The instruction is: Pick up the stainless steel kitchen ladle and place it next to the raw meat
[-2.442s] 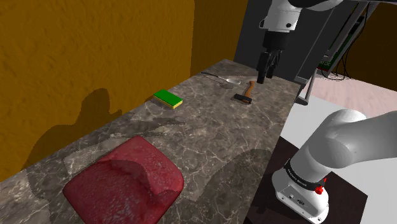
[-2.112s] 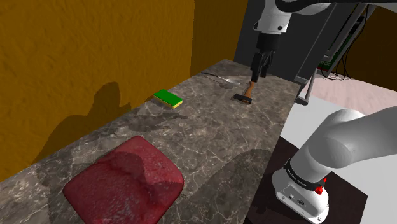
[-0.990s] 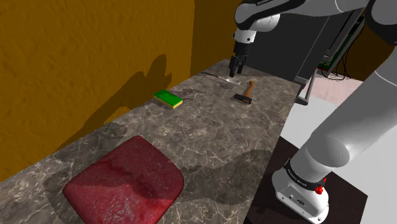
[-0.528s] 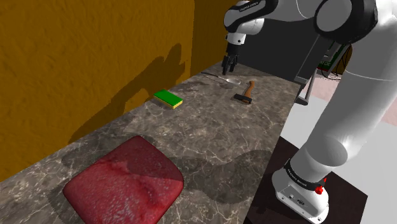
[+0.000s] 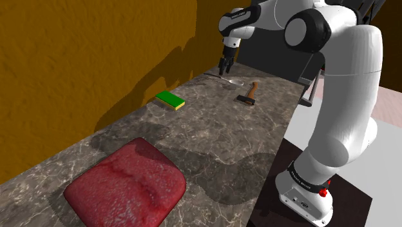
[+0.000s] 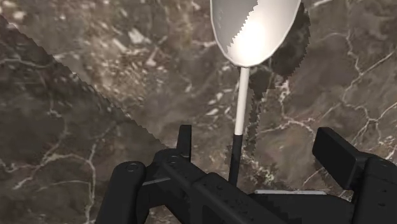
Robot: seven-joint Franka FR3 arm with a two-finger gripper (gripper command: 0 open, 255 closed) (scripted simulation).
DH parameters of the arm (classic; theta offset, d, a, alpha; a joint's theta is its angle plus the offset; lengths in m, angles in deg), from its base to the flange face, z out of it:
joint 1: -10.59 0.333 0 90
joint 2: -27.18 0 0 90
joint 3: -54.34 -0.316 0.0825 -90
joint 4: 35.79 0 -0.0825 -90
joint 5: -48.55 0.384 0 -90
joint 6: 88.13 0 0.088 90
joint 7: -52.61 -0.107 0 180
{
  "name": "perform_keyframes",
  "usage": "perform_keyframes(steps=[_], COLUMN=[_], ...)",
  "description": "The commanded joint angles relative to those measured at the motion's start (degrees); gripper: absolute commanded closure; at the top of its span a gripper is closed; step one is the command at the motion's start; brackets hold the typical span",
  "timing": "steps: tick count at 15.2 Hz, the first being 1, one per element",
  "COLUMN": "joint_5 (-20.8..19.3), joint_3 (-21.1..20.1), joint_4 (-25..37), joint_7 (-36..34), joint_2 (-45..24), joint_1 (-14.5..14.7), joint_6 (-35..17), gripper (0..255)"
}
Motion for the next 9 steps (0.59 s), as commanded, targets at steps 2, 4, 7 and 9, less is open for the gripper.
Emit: perform_keyframes(steps=[2,4,7,9], joint_5=[0.37,0.53,0.67,0.67], joint_3=[-0.18,-0.28,-0.37,-0.37], joint_4=[-0.81,-1.83,-2.59,-2.58], joint_7=[0.41,0.54,0.64,0.64], joint_2=[-1.11,-1.46,-1.76,-1.77], joint_1=[-0.06,0.05,0.12,0.12], joint_6=[-1.94,-3.30,-4.35,-4.35], gripper=[0,0,0,0])
